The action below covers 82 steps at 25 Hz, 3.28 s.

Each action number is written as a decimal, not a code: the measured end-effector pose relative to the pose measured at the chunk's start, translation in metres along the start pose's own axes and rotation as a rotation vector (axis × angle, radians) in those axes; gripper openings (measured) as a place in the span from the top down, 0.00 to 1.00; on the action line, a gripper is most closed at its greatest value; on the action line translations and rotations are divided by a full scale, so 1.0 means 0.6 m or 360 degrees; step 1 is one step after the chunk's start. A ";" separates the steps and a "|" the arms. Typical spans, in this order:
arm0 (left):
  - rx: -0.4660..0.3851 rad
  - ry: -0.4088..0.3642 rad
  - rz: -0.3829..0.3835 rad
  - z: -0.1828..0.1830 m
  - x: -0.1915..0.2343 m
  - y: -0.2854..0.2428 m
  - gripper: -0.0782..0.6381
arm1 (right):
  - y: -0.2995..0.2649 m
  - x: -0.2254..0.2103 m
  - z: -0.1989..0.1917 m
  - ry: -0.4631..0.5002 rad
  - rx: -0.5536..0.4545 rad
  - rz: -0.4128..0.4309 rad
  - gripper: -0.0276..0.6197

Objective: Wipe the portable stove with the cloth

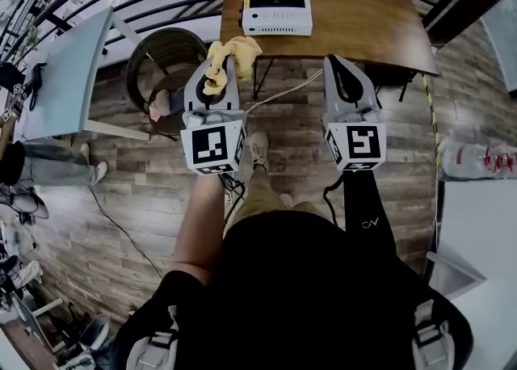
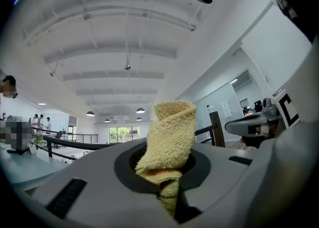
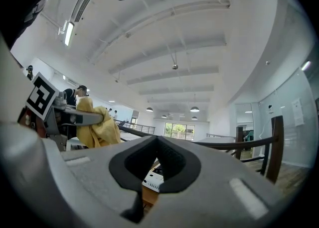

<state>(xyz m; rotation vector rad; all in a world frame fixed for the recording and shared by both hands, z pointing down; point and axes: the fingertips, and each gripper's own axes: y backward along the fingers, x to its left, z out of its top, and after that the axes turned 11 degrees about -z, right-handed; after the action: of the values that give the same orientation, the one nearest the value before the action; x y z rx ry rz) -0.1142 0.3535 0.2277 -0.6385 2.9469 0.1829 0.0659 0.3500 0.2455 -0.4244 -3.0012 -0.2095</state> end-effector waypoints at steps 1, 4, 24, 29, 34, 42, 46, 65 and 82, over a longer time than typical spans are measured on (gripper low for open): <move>0.0001 0.0004 -0.0003 -0.005 0.012 -0.015 0.85 | -0.019 -0.002 -0.005 -0.0005 0.0008 -0.0006 0.95; 0.0005 0.0013 -0.0018 -0.020 0.047 -0.067 0.85 | -0.078 -0.007 -0.017 -0.0024 0.0021 -0.0018 0.95; -0.0011 0.0036 -0.0271 -0.059 0.255 -0.403 0.85 | -0.424 -0.062 -0.058 0.0047 0.0096 -0.0303 0.95; -0.0065 0.0115 -0.0320 -0.061 0.269 -0.428 0.85 | -0.452 -0.062 -0.071 0.0104 0.0145 -0.0317 0.95; -0.0055 0.0118 -0.0369 -0.073 0.263 -0.455 0.85 | -0.474 -0.083 -0.087 0.0096 0.0173 -0.0343 0.95; -0.0037 0.0112 -0.0440 -0.101 0.239 -0.537 0.85 | -0.541 -0.104 -0.131 0.0103 0.0199 -0.0254 0.95; -0.0006 0.0102 -0.0443 -0.116 0.224 -0.610 0.85 | -0.603 -0.159 -0.144 0.0078 0.0188 -0.0233 0.95; 0.0177 0.0071 -0.0568 -0.262 0.148 -0.937 0.85 | -0.841 -0.284 -0.276 -0.0089 0.0229 -0.0059 0.95; 0.0689 0.0154 -0.0547 -0.469 0.190 -1.009 0.85 | -0.858 -0.330 -0.334 -0.0038 0.0371 -0.0120 0.95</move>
<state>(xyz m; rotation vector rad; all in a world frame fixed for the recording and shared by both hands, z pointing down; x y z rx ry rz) 0.0100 -0.2801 0.4327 -1.0785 2.7607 -0.5136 0.1262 -0.2228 0.3563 -0.2925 -3.0181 0.1397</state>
